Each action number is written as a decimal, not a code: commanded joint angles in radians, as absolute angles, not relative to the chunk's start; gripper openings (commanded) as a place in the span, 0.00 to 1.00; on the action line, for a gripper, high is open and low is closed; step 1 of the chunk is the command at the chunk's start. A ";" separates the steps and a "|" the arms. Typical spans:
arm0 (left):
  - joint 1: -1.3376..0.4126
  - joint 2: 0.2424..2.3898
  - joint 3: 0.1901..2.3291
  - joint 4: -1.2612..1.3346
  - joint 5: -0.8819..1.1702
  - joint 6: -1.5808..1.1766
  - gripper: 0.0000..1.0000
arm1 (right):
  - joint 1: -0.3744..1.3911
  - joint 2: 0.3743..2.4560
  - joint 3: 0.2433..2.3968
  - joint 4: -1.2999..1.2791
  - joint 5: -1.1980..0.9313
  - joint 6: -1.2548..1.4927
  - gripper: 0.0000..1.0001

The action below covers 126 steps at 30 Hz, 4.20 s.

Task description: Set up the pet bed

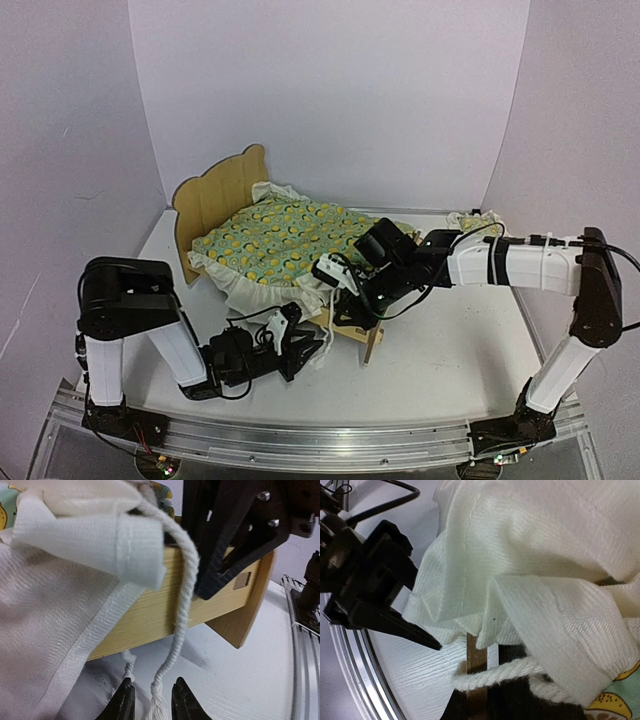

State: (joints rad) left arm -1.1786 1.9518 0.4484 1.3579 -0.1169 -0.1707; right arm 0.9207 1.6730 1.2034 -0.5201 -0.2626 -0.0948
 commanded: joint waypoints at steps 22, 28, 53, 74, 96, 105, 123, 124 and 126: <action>-1.166 2.190 0.710 1.527 -0.288 -0.002 0.20 | 0.914 1.552 1.248 -0.386 -0.396 -0.034 0.00; -1.184 2.098 0.690 1.392 -0.202 0.055 0.00 | 0.913 1.548 1.205 -0.316 -0.326 0.019 0.00; -1.227 1.881 0.610 0.995 0.225 0.161 0.00 | 0.949 1.443 1.078 -0.526 -0.156 0.498 0.63; -1.226 1.901 0.682 0.939 0.316 0.132 0.00 | 0.975 1.690 1.189 -0.362 0.050 0.487 0.38; -1.226 1.961 0.792 0.719 0.353 0.223 0.00 | 0.991 1.558 1.229 -0.891 -0.013 0.200 0.00; -1.226 1.916 0.809 0.499 0.336 0.249 0.00 | 0.990 1.588 1.211 -0.806 0.050 0.197 0.00; -1.226 1.926 0.973 0.201 0.329 0.338 0.00 | 0.830 1.400 1.124 -0.764 0.112 0.575 0.77; -1.225 1.921 0.972 0.194 0.321 0.345 0.00 | 0.825 1.403 1.119 -0.764 0.112 0.570 0.76; -1.226 1.920 0.971 0.188 0.307 0.355 0.00 | 0.814 1.402 1.101 -0.738 0.112 0.567 0.73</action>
State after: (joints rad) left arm -1.2232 1.9617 0.9501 0.2520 0.3183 0.3141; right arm 0.8227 1.3964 1.1328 -0.7700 0.1169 0.5339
